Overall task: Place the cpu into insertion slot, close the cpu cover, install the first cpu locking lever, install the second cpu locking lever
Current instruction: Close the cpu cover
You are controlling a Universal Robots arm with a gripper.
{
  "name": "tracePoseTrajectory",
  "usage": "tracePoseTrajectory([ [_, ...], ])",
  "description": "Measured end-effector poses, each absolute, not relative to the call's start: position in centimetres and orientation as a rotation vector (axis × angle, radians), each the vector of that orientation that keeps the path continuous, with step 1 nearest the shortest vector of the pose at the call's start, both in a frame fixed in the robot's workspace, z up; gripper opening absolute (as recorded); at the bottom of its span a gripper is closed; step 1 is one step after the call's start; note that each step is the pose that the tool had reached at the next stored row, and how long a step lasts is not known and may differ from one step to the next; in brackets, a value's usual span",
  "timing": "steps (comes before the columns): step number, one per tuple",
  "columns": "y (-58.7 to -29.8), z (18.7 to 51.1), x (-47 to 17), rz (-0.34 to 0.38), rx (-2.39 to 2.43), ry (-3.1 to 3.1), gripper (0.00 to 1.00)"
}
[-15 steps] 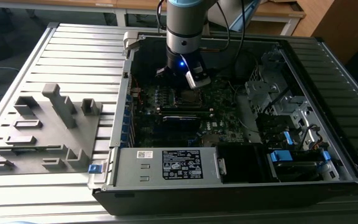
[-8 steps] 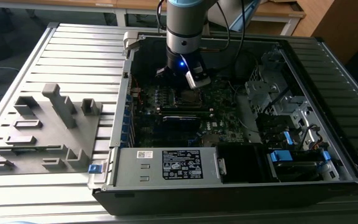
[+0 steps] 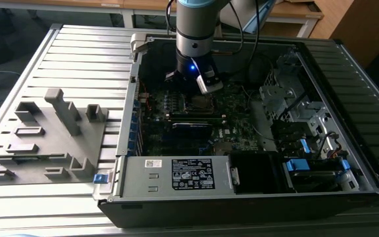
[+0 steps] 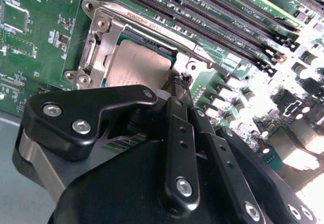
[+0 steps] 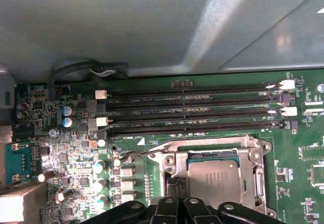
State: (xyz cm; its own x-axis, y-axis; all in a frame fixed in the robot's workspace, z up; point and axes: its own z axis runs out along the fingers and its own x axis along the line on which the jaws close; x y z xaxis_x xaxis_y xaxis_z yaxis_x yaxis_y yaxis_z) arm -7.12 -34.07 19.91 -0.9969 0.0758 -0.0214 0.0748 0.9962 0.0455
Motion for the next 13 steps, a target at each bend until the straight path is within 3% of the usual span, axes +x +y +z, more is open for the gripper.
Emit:
tracePoseTrajectory([
  [13,-34.1,21.6,-7.1,0.069,0.118,3.116,0.11],
])
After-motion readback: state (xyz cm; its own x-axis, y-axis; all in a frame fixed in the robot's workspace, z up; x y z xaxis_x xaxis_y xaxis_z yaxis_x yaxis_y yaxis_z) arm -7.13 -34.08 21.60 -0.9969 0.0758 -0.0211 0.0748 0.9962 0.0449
